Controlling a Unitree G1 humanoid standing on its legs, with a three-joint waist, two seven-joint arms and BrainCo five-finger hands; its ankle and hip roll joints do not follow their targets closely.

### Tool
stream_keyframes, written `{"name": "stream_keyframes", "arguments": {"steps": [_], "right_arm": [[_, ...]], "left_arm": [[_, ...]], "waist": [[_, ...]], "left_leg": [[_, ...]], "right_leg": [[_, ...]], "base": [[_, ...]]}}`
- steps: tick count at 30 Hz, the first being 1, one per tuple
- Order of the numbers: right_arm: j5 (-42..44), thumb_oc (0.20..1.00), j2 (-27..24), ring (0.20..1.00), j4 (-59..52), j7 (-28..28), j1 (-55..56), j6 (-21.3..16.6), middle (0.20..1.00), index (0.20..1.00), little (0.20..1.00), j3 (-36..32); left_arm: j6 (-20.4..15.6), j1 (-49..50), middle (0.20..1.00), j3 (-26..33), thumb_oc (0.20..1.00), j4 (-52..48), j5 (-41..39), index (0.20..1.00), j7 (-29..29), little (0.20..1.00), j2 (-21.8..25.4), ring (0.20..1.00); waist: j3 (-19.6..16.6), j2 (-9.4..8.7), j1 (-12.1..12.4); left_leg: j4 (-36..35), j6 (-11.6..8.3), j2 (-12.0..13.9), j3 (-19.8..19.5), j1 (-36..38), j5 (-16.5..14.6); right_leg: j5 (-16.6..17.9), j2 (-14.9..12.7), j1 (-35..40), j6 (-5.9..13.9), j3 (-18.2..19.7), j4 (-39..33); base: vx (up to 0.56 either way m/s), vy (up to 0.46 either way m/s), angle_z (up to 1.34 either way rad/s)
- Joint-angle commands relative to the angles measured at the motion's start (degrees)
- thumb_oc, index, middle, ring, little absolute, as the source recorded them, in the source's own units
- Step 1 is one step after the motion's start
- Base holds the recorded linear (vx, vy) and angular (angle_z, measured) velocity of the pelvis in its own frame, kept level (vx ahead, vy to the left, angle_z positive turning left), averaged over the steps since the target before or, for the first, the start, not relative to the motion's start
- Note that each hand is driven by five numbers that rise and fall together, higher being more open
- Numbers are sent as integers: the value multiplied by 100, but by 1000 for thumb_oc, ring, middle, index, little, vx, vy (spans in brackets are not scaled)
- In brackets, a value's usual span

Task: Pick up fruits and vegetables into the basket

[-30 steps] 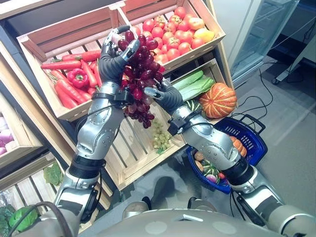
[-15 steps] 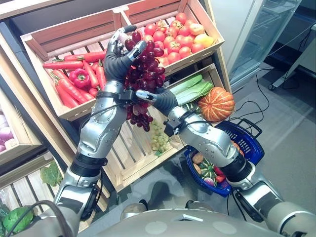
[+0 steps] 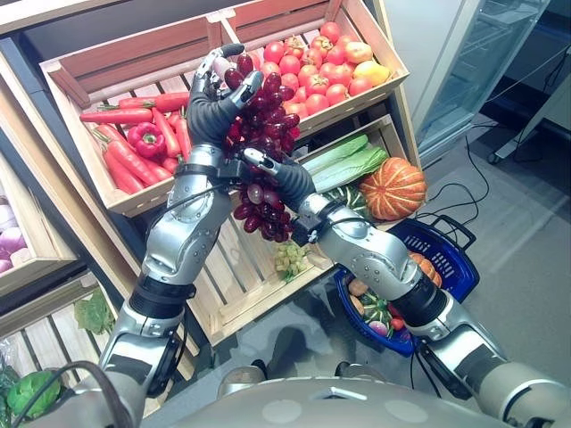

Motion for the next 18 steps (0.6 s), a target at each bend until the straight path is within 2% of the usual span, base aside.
{"name": "stream_keyframes", "arguments": {"steps": [1,4,5,6,7,9,15,18], "right_arm": [[410,200,1106,200,-956,834,-639,-727,200,200,200,321],[546,200,1084,200,-1057,904,-572,-860,200,200,200,233],[541,200,1076,200,-1091,916,-546,-916,200,200,200,207],[578,200,1038,200,-1130,984,-475,-990,200,200,200,145],[588,200,1017,200,-1141,1002,-449,-1010,200,200,200,113],[672,200,924,200,-1235,1028,-337,-1099,200,200,200,-29],[570,200,593,200,-1389,1184,65,-1280,200,200,200,-440],[532,200,341,200,-1431,1333,424,-1276,200,200,200,-804]], "left_arm": [[-95,-777,200,-286,200,45,-212,200,-254,200,-47,200],[-73,-693,200,-243,200,75,-322,200,-404,200,-31,200],[-24,-650,307,-237,307,87,-328,307,-510,307,-37,307],[9,-577,837,-229,837,100,-354,837,-626,837,-10,837],[22,-540,1000,-218,1000,104,-368,1000,-660,1000,-1,1000],[65,-381,1000,-147,1000,148,-258,1000,-904,1000,46,1000],[79,158,1000,122,1000,290,-7,1000,-1117,1000,241,1000],[60,655,1000,391,1000,435,-234,1000,-1299,1000,301,1000]], "waist": [[-15,-232,-38],[3,-220,-46],[6,-216,-46],[17,-205,-50],[18,-202,-51],[24,-195,-59],[66,-168,-79],[128,-148,-90]], "left_leg": [[255,73,-15,34,108,-375],[271,73,-7,47,100,-377],[269,76,-6,47,100,-377],[264,82,-5,52,105,-378],[265,83,-3,55,105,-378],[261,94,4,72,109,-380],[301,104,21,96,96,-392],[373,108,42,128,59,-411]], "right_leg": [[57,-391,390,456,89,-246],[61,-401,373,461,80,-224],[60,-401,372,461,78,-224],[65,-403,370,462,77,-223],[66,-404,369,463,77,-222],[68,-406,363,464,71,-217],[42,-401,319,448,77,-146],[11,-408,269,432,52,-60]], "base": [[0,0,0],[0,0,0],[0,0,0],[0,0,0],[0,0,0],[0,0,0],[0,0,0],[0,0,0]]}}
